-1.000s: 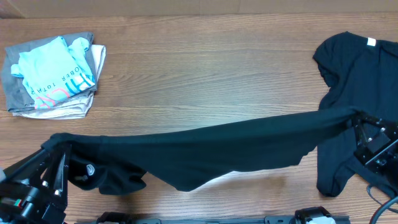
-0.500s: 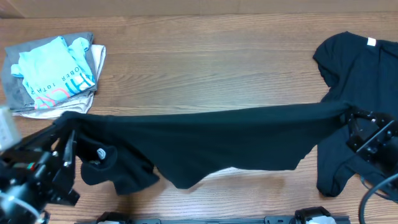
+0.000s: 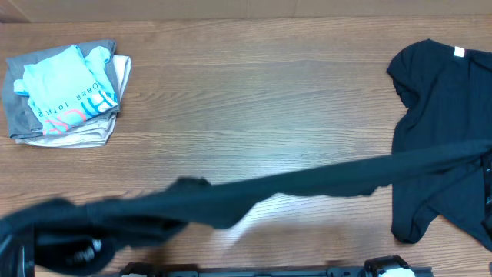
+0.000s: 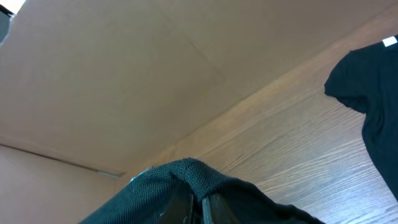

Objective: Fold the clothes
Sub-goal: 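Hold the shirt taut between both grippers, swinging it toward the front, then lay the shirt flat on the table with both grippers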

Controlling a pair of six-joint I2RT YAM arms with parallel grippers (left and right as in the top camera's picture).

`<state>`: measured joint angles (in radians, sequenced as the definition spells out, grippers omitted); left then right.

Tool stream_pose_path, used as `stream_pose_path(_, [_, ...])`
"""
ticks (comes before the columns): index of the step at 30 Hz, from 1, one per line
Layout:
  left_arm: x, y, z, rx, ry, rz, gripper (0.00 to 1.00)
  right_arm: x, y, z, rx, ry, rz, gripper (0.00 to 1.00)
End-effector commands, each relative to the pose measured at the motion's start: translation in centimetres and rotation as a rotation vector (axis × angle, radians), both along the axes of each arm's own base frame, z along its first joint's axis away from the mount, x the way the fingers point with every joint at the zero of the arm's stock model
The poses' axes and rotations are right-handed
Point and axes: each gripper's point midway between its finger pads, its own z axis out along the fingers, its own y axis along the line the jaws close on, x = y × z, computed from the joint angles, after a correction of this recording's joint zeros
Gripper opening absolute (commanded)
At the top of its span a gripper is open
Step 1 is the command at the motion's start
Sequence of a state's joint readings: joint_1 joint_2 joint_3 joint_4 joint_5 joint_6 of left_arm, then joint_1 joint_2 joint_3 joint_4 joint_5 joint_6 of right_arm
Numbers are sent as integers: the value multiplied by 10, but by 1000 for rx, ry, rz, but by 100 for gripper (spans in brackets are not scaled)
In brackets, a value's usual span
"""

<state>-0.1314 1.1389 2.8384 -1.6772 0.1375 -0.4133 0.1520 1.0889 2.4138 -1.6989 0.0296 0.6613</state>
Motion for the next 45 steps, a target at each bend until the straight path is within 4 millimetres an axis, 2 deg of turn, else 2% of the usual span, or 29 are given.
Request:
stream_pose_path(1, [-2,6,-2,2,1,31,4,7,-3,-4,-13,19,-23,4])
stream_pose_path(4, [11,9,-10,-22,59,59,4,17,-2,-18,-12,78,-27,4])
stream_pose_path(7, [36,9,-29,-7,168,80,4,33,0,-47,-15,192,-35,4])
stream_pose_path(10, [72,6,-64,22,338,91,4,54,-6,-90,-40,350,-103,4])
stream_pose_path(15, [151,3,-133,119,614,131,4,92,-24,-157,-135,591,-244,4])
stream_pose_path(20, [251,-12,-219,184,828,112,4,157,-25,-219,-198,771,-281,4])
stream_pose_path(24, [327,-27,-304,234,961,63,4,214,-28,-276,-223,884,-300,4])
stream_pose_path(25, [348,-32,-330,249,994,44,4,232,-30,-296,-228,910,-304,4])
stream_pose_path(28, [395,-39,-387,258,1042,37,5,278,-32,-342,-256,931,-278,4])
stream_pose_path(32, [449,-46,-448,257,1023,36,4,336,-36,-401,-285,894,-220,4])
stream_pose_path(34, [468,-49,-472,255,1008,37,5,352,-40,-420,-290,879,-216,4])
stream_pose_path(37, [488,-51,-497,251,983,39,5,372,-52,-443,-273,854,-243,4])
stream_pose_path(40, [501,-53,-511,251,956,38,5,384,-62,-452,-260,824,-266,4])
stream_pose_path(45, [516,-54,-532,253,928,44,9,401,-72,-454,-235,764,-286,4])
